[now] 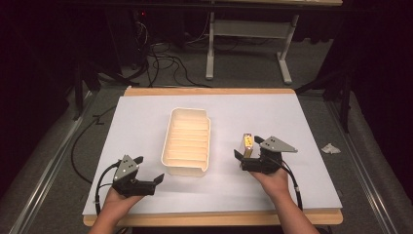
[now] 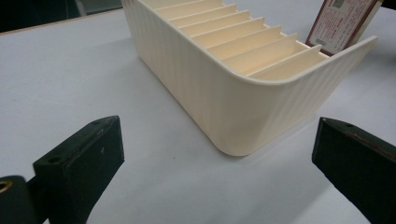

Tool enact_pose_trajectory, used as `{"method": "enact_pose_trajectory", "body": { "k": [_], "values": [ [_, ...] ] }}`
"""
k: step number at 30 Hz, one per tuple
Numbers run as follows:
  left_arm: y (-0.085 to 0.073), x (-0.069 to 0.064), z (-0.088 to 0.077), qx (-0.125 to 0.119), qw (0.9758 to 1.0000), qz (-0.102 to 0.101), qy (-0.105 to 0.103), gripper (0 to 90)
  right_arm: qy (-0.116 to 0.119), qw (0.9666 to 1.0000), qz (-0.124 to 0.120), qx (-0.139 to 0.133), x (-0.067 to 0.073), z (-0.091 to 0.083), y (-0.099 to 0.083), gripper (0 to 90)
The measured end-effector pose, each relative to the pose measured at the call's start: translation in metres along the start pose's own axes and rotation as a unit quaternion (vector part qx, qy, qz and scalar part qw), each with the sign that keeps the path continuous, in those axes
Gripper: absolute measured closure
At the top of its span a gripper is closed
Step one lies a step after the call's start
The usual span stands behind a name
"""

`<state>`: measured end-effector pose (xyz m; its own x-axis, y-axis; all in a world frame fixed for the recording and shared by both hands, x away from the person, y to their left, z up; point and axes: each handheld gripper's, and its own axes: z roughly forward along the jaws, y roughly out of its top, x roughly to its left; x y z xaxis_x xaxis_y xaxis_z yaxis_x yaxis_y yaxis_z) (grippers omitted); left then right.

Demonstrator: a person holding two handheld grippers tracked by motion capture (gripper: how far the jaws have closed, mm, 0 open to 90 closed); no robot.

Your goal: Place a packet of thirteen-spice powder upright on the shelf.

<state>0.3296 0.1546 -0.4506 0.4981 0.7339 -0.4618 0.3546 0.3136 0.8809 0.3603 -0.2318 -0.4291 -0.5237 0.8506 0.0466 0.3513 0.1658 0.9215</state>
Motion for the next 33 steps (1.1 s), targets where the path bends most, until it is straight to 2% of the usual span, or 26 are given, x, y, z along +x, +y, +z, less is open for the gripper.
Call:
{"method": "enact_pose_trajectory", "body": {
  "k": [2,4,13,22,25,26,29,31,33],
  "values": [
    [0.000,0.000,-0.001,-0.001,1.0000,0.000,0.000,3.0,-0.001,1.0000,0.003,0.003,-0.001,0.001,0.000,8.1],
    [0.001,0.000,-0.001,0.000,1.0000,0.003,-0.001,3.0,-0.005,0.9998,-0.007,0.019,-0.001,0.002,-0.004,8.8],
    [0.000,-0.001,0.000,0.002,1.0000,0.000,-0.004,3.0,-0.009,0.9996,0.004,0.025,-0.002,-0.001,-0.014,20.1],
    [0.000,-0.001,0.001,0.004,1.0000,0.000,-0.005,3.1,-0.020,0.9995,0.021,0.014,-0.002,-0.003,-0.015,29.6],
    [0.000,-0.001,0.000,0.003,1.0000,-0.001,-0.004,3.1,-0.025,0.9992,0.024,0.017,0.000,-0.003,-0.015,34.0],
    [0.000,0.000,0.000,0.003,1.0000,0.000,-0.004,3.1,-0.028,0.9991,0.027,0.018,0.002,-0.003,-0.015,38.1],
    [0.000,0.000,0.001,0.005,1.0000,0.002,-0.004,3.1,-0.031,0.9991,0.026,0.016,0.002,-0.003,-0.015,41.0],
    [0.000,0.000,0.001,0.005,1.0000,0.000,-0.004,3.1,-0.036,0.9991,0.016,0.011,0.004,-0.004,-0.015,47.4],
    [0.000,0.000,0.001,0.005,1.0000,0.001,-0.005,3.1,-0.038,0.9992,0.011,0.009,0.004,-0.004,-0.015,47.8]
  ]
}}
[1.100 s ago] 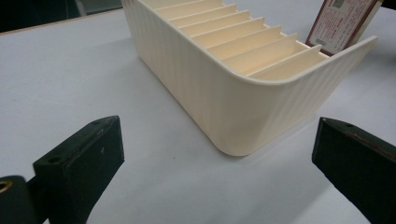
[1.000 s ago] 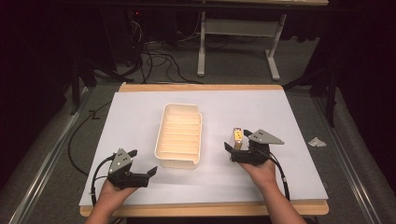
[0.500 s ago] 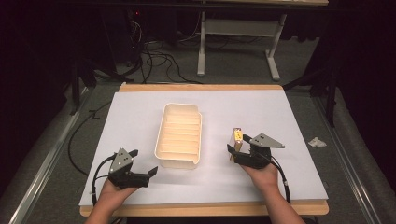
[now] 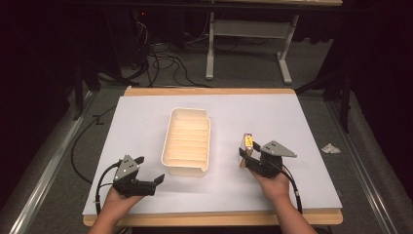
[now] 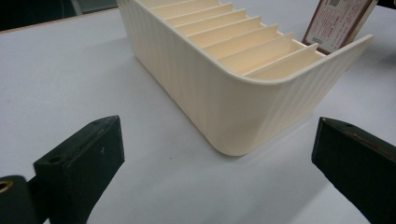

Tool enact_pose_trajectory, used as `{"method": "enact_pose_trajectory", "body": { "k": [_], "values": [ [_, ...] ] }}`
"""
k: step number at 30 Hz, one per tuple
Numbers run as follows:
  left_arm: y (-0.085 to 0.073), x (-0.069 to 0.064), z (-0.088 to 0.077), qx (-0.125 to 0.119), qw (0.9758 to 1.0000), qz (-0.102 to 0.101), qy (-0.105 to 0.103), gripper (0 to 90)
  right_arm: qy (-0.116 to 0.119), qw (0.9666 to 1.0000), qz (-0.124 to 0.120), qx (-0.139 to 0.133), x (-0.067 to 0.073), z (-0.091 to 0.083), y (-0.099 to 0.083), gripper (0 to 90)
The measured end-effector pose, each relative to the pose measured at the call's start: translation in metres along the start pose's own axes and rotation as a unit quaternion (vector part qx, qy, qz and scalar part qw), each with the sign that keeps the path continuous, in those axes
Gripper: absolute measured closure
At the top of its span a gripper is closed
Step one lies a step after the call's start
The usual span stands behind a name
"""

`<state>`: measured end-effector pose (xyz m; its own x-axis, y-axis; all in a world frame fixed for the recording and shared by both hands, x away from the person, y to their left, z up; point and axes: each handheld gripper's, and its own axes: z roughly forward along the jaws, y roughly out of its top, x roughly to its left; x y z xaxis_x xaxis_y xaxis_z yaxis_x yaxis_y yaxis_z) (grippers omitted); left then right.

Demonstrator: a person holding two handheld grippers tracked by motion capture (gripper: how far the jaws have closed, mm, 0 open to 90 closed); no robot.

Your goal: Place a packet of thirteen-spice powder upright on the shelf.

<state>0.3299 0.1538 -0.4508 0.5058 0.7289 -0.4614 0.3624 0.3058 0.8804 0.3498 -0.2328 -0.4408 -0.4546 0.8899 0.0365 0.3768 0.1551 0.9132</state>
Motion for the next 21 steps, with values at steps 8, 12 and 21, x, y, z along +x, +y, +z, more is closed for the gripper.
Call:
{"method": "enact_pose_trajectory", "body": {
  "k": [8,12,21],
  "values": [
    [0.000,0.000,0.000,-0.001,1.0000,-0.001,-0.001,3.2,-0.004,0.9999,-0.013,0.001,0.000,-0.004,0.001,58.0],
    [0.000,0.000,-0.001,-0.001,1.0000,0.000,-0.001,3.2,-0.003,0.9999,-0.013,0.002,-0.002,-0.006,0.001,61.4],
    [0.000,0.000,-0.001,0.000,1.0000,0.000,-0.001,3.4,-0.001,0.9999,-0.011,0.000,-0.011,-0.009,0.002,66.8]
  ]
}}
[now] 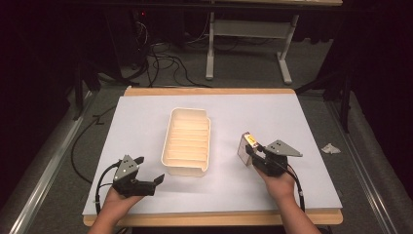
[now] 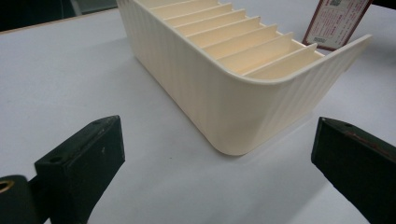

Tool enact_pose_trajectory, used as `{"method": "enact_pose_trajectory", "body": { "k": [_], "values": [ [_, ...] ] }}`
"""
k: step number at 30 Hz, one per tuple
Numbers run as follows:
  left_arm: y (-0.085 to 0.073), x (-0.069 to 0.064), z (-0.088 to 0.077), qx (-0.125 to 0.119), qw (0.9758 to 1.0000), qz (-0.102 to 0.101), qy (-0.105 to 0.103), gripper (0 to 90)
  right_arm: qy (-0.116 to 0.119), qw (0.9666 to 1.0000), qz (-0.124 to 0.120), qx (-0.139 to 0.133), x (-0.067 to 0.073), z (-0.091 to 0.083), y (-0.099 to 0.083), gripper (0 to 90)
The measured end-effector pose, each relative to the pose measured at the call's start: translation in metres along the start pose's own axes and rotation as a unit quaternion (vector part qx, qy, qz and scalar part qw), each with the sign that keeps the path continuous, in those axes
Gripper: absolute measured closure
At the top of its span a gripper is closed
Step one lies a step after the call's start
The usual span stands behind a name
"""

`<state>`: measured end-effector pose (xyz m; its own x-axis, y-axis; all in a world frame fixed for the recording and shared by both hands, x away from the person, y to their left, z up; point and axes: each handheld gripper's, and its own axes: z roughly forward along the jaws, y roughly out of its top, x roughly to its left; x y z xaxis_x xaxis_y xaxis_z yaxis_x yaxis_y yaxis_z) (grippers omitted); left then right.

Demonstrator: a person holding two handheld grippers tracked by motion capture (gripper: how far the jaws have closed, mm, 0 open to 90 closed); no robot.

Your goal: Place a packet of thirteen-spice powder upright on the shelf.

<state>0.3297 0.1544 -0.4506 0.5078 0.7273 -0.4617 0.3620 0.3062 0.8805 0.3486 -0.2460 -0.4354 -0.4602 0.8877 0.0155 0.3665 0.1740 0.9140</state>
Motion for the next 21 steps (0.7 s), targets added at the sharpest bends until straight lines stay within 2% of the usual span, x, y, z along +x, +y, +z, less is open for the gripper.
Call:
{"method": "enact_pose_trajectory", "body": {
  "k": [7,21],
  "values": [
    [0.000,0.000,0.000,0.001,1.0000,0.000,-0.001,3.5,0.004,0.9999,0.014,-0.001,-0.007,-0.001,0.000,67.8],
    [0.000,0.000,0.000,0.000,1.0000,0.001,-0.001,3.5,0.016,0.9998,0.008,-0.002,-0.011,-0.001,0.000,68.4]
  ]
}}
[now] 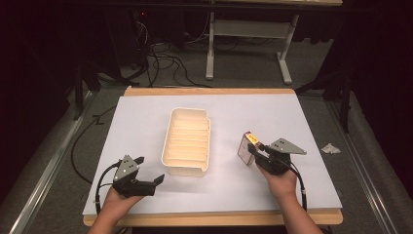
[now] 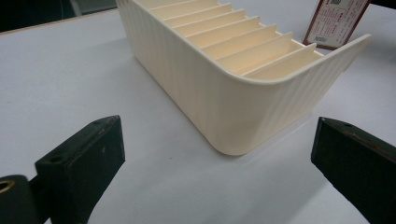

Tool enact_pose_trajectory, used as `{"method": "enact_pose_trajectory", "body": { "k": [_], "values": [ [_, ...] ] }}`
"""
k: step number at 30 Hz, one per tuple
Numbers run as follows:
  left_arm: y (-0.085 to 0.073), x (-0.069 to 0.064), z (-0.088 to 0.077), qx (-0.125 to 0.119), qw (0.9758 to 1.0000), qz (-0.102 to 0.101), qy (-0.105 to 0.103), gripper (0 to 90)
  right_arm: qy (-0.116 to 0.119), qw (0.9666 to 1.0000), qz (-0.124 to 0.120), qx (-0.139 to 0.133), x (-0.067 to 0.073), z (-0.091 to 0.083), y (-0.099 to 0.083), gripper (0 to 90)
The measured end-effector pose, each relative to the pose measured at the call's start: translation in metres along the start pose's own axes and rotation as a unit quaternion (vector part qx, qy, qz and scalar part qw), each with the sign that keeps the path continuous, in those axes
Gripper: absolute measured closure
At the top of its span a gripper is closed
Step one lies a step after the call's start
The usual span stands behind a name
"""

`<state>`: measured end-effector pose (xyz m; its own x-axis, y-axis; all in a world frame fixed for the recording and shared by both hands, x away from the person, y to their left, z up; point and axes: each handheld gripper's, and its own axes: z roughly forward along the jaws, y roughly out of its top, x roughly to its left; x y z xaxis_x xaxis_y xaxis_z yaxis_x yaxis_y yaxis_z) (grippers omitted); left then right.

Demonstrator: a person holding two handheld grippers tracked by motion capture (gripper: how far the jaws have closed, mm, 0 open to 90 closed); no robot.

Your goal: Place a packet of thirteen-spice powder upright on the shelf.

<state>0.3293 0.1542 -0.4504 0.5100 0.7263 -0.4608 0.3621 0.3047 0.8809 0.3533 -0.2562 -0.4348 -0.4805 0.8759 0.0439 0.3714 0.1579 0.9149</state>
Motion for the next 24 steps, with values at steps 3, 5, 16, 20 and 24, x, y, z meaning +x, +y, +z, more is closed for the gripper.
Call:
{"method": "enact_pose_trajectory", "body": {
  "k": [3,5,16,20,24],
  "values": [
    [0.000,0.000,0.000,-0.001,1.0000,-0.001,0.000,3.5,0.003,1.0000,-0.002,0.000,-0.001,-0.001,0.001,68.5],
    [0.000,0.000,0.000,0.000,1.0000,0.000,0.000,3.5,0.008,1.0000,-0.001,-0.003,-0.001,-0.002,0.002,68.5],
    [0.000,0.000,0.000,0.000,1.0000,0.000,-0.001,3.5,0.033,0.9992,-0.016,-0.015,-0.004,-0.008,0.006,68.6],
    [0.000,0.000,0.000,0.000,1.0000,0.001,-0.001,3.5,0.039,0.9987,-0.025,-0.019,-0.005,-0.011,0.008,68.6],
    [0.001,0.000,0.000,-0.001,1.0000,0.001,-0.001,3.5,0.044,0.9984,-0.027,-0.023,-0.005,-0.012,0.008,68.6]
  ]
}}
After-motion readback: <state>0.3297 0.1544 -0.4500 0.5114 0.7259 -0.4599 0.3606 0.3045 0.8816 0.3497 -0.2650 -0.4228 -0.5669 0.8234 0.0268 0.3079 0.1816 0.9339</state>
